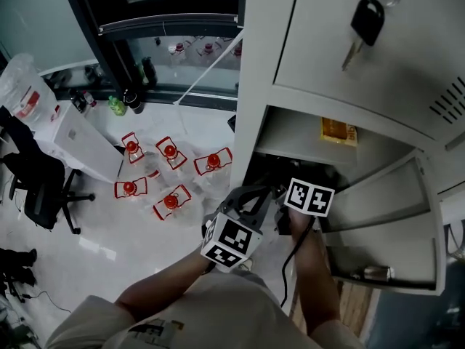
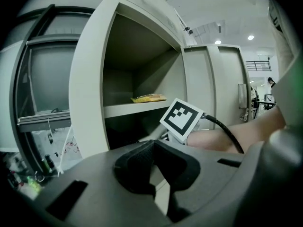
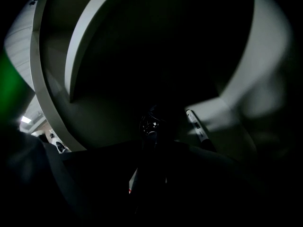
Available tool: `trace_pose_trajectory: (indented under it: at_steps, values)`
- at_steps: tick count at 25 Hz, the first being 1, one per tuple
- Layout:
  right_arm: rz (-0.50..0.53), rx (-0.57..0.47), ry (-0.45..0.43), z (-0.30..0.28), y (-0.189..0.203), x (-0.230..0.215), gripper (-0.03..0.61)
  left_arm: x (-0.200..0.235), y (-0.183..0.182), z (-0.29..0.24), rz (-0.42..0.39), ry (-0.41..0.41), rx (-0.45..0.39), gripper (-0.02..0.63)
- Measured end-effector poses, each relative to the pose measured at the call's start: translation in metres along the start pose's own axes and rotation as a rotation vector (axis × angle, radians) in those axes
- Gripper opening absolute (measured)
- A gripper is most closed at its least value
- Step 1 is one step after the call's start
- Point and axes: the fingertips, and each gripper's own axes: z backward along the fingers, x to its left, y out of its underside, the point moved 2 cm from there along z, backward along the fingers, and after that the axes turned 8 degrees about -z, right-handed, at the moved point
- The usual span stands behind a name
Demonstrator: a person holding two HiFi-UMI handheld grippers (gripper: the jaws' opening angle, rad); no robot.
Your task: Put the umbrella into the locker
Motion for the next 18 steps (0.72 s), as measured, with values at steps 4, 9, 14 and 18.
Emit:
trace_pose_trajectory:
  at_steps: [4, 9, 14, 18]
  values:
    - [0.038, -0.006, 0.026, -0.008, -0.004, -0.001, 0.14, 0.002, 0.001, -0.002, 0.029, 0.01, -0.009, 0.008]
    - [0.096, 0.002, 0.055, -0.021, -0.008, -0.002, 0.14, 0.006, 0.005, -0.002, 0.069, 0.014, -0.002, 0.008]
    - [0.107, 0.04, 0.077, -0.036, -0.008, -0.007, 0.139, 0.01, 0.003, 0.0, 0.074, 0.008, 0.006, 0.008]
    - [0.096, 0.041, 0.068, -0.041, -0.011, -0.005, 0.127, 0.012, 0.004, 0.0, 0.076, 0.012, 0.005, 0.008]
